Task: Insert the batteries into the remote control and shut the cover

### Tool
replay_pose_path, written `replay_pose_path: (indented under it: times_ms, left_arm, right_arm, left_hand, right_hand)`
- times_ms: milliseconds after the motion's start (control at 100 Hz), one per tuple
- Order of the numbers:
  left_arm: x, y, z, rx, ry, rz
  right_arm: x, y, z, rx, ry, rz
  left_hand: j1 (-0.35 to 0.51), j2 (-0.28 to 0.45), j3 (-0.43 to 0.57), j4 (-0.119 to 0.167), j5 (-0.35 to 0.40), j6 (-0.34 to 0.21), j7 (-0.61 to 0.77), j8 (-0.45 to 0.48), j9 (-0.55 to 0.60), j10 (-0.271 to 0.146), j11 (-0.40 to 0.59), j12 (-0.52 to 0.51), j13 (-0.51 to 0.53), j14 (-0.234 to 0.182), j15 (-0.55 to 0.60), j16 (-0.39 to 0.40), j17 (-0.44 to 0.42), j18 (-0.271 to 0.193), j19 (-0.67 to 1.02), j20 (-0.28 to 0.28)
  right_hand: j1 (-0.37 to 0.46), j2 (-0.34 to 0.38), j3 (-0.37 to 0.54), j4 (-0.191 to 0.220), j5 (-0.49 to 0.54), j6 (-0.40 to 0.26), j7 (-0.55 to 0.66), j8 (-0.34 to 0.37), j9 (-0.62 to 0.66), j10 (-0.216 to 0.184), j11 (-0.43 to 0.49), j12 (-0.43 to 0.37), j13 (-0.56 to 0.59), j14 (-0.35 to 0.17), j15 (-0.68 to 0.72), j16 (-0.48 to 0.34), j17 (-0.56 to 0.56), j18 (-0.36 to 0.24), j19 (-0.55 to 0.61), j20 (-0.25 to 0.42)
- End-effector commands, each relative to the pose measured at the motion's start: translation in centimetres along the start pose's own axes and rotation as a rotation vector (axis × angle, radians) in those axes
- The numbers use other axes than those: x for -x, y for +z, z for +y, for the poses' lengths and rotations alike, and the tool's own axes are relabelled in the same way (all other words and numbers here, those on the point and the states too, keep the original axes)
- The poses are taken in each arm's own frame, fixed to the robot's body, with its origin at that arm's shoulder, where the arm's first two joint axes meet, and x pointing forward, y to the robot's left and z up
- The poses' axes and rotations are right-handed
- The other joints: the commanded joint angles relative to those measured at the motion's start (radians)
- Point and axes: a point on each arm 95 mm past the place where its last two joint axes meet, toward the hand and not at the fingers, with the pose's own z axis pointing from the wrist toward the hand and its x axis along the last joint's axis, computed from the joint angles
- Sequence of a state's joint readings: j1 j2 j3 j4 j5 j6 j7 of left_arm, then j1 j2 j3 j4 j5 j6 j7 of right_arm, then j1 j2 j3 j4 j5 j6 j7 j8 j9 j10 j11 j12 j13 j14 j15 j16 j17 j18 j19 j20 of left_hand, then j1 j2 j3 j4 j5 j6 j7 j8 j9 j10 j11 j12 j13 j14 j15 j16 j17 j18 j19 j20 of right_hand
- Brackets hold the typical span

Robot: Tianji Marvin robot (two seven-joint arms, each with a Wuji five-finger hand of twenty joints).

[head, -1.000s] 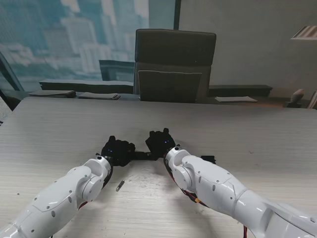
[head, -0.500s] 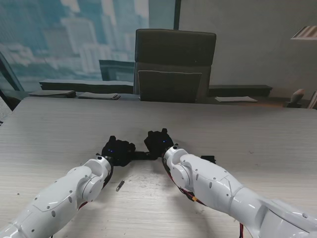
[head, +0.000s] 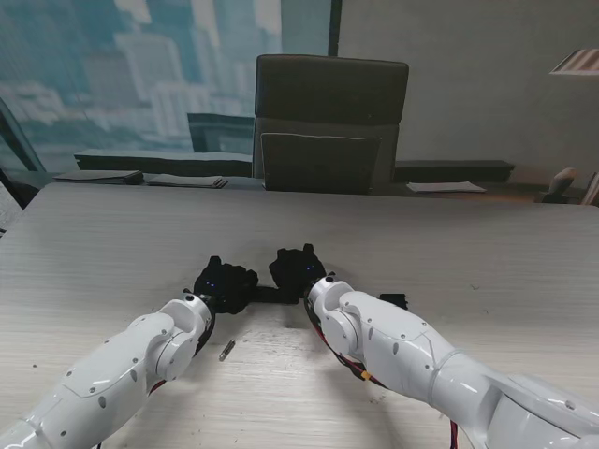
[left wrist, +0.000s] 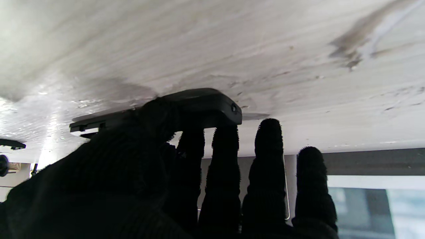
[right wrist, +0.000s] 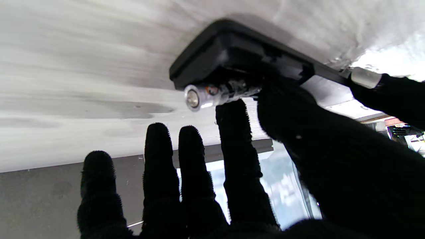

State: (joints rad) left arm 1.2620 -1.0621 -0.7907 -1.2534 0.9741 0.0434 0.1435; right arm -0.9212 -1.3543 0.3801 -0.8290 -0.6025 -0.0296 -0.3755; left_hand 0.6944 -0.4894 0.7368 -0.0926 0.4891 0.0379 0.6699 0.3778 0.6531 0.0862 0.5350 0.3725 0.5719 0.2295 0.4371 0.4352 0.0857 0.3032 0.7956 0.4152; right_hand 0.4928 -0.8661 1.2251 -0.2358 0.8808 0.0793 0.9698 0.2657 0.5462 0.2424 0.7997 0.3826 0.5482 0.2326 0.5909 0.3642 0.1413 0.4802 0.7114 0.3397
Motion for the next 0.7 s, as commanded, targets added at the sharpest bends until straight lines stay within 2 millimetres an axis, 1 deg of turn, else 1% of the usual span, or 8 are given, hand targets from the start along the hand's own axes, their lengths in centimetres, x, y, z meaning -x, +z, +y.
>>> replay_pose_path:
  times_ms: [0, 20, 30, 50, 110, 410, 550, 690]
  left_arm:
    - [-0.7, -0.3, 1.4, 0.048, -0.009, 0.016]
    - [-0.7, -0.3, 1.4, 0.048, -0.009, 0.016]
    - [-0.7, -0.3, 1.4, 0.048, -0.009, 0.016]
    - [-0.7, -0.3, 1.4, 0.048, -0.009, 0.017]
    - [-0.7, -0.3, 1.4, 0.049, -0.008, 0.018]
    - [-0.9, -0.2, 1.4, 0.054, -0.01, 0.017]
    - [-1.0, -0.2, 1.4, 0.06, -0.013, 0.019]
    - [-1.0, -0.2, 1.4, 0.06, -0.012, 0.017]
  right_arm:
    - [-0.6, 0.1, -0.2, -0.013, 0.01, 0.016]
    - [-0.5, 0.0, -0.2, -0.011, 0.011, 0.015]
    - [-0.5, 0.0, -0.2, -0.011, 0.011, 0.015]
    - [-0.5, 0.0, -0.1, -0.009, 0.012, 0.015]
    - [-0.4, 0.0, 0.0, 0.0, 0.015, 0.012]
    - [0.6, -0.5, 1.4, 0.05, 0.027, -0.014]
    - [1.2, -0.8, 2.6, 0.066, 0.005, -0.025]
    - [1.8, -1.2, 3.8, 0.05, -0.011, -0.055]
  left_hand:
    - [0.013, 0.046, 0.003, -0.013, 0.062, -0.057, 0.101, 0.018, 0.081, -0.053, 0.054, 0.042, 0.021, 0.0, 0.021, 0.012, -0.006, 0.009, 0.023, 0.005]
    - [0.013, 0.046, 0.002, -0.013, 0.062, -0.056, 0.102, 0.018, 0.081, -0.053, 0.054, 0.042, 0.021, 0.0, 0.022, 0.013, -0.006, 0.009, 0.023, 0.005]
    - [0.012, 0.046, 0.002, -0.013, 0.063, -0.056, 0.102, 0.018, 0.082, -0.053, 0.054, 0.042, 0.021, 0.0, 0.022, 0.013, -0.005, 0.009, 0.024, 0.006]
    - [0.011, 0.046, 0.0, -0.013, 0.064, -0.056, 0.103, 0.018, 0.083, -0.053, 0.055, 0.042, 0.022, -0.001, 0.022, 0.013, -0.006, 0.009, 0.024, 0.006]
    - [0.005, 0.048, -0.003, -0.012, 0.065, -0.055, 0.104, 0.018, 0.086, -0.051, 0.057, 0.043, 0.023, 0.0, 0.023, 0.013, -0.005, 0.009, 0.025, 0.006]
    - [-0.014, 0.056, -0.036, -0.014, 0.091, -0.064, 0.128, 0.022, 0.112, -0.048, 0.076, 0.05, 0.037, 0.009, 0.039, 0.021, 0.001, 0.01, 0.039, 0.013]
    - [-0.017, 0.063, -0.052, -0.01, 0.095, -0.066, 0.136, 0.02, 0.115, -0.047, 0.077, 0.051, 0.039, 0.011, 0.043, 0.023, 0.001, 0.01, 0.042, 0.015]
    - [-0.022, 0.069, -0.062, -0.007, 0.098, -0.065, 0.141, 0.017, 0.118, -0.045, 0.078, 0.051, 0.04, 0.012, 0.045, 0.024, 0.001, 0.011, 0.045, 0.016]
  right_hand:
    - [-0.077, 0.058, -0.057, 0.039, -0.033, -0.011, -0.06, 0.049, -0.025, 0.035, -0.016, 0.005, -0.004, 0.013, -0.006, 0.004, -0.009, 0.025, 0.009, 0.003]
    - [-0.086, 0.068, -0.058, 0.046, -0.036, -0.011, -0.065, 0.055, -0.026, 0.036, -0.016, 0.005, -0.005, 0.012, -0.007, 0.004, -0.009, 0.025, 0.009, 0.003]
    - [-0.095, 0.08, -0.064, 0.07, -0.039, -0.01, -0.088, 0.095, -0.027, 0.036, -0.015, 0.004, -0.005, 0.012, -0.007, 0.004, -0.009, 0.024, 0.009, 0.005]
    - [-0.108, 0.097, -0.069, 0.091, -0.044, -0.009, -0.106, 0.127, -0.029, 0.036, -0.016, 0.004, -0.005, 0.012, -0.007, 0.004, -0.009, 0.024, 0.009, 0.006]
    - [-0.133, 0.116, -0.087, 0.113, -0.085, -0.01, -0.122, 0.15, -0.035, 0.038, -0.016, 0.004, -0.006, 0.013, -0.007, 0.004, -0.01, 0.023, 0.012, 0.008]
    - [-0.18, 0.21, -0.161, 0.12, -0.23, -0.006, -0.145, 0.155, -0.037, 0.039, -0.012, 0.005, -0.003, 0.026, -0.012, 0.001, 0.003, 0.008, 0.044, 0.018]
    - [-0.168, 0.227, -0.172, 0.125, -0.219, 0.024, -0.133, 0.151, 0.021, 0.046, 0.003, 0.01, 0.059, 0.041, 0.015, 0.01, 0.041, -0.009, 0.104, 0.026]
    - [-0.148, 0.235, -0.173, 0.123, -0.125, 0.032, -0.112, 0.154, 0.138, 0.067, 0.021, 0.016, 0.145, 0.08, 0.086, 0.035, 0.088, 0.006, 0.236, 0.026]
